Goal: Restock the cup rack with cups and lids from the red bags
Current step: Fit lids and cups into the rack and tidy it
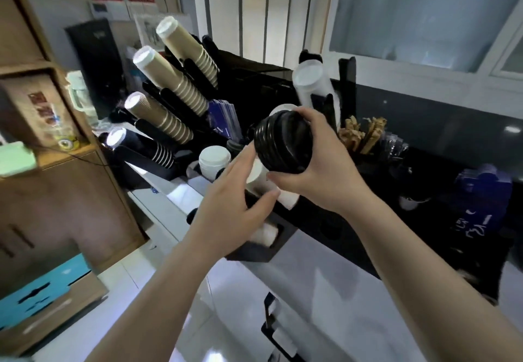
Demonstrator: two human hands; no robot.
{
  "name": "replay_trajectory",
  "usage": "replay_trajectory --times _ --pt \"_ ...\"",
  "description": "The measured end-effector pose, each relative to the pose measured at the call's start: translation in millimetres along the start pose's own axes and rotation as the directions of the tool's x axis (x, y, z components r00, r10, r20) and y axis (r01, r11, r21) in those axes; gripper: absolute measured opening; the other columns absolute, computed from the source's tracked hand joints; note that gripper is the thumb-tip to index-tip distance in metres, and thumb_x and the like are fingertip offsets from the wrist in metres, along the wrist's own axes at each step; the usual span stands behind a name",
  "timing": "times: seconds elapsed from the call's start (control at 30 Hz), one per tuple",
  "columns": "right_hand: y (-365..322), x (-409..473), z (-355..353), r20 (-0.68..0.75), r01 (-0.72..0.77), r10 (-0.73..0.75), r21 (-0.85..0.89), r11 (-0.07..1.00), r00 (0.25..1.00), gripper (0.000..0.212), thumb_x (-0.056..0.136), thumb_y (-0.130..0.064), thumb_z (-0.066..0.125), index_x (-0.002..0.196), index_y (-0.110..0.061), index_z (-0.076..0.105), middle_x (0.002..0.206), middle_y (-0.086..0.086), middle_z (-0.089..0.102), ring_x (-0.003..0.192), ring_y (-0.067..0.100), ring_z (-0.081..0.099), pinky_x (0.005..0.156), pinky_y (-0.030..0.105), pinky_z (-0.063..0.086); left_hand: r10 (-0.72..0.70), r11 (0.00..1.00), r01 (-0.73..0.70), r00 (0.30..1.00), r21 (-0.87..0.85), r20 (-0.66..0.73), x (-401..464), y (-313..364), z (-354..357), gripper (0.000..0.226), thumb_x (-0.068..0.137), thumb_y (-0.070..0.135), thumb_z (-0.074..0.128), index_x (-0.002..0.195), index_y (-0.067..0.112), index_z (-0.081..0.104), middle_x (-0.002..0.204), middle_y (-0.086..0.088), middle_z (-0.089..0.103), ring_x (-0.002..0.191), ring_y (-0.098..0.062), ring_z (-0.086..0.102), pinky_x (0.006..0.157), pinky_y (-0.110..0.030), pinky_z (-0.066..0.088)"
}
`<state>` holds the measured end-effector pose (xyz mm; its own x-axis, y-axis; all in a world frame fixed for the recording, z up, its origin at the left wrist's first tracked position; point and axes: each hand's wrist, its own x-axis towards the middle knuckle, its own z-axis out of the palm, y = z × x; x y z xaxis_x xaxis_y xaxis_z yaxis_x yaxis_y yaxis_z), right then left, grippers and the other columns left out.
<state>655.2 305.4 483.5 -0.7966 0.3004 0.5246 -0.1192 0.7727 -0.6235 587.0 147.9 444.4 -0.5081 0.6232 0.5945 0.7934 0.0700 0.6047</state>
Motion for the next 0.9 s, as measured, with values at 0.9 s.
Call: replay_trajectory --times 0.9 --pt "-17 101 325 -0.326 -0.439 0.44 0.08 0.895 0.837 0.092 0.073 -0.014 0.074 0.142 -0.046 0.022 0.142 -0.008 0.018 0.133 0.022 0.028 0.11 0.04 0.034 -0.146 0.982 0.097 0.938 0.165 0.315 31 -301 -134 0.084 0.084 -0.002 0.047 0.147 0.043 0.014 0.157 0.012 0.017 0.145 -0.007 0.008 0.106 -0.016 0.012"
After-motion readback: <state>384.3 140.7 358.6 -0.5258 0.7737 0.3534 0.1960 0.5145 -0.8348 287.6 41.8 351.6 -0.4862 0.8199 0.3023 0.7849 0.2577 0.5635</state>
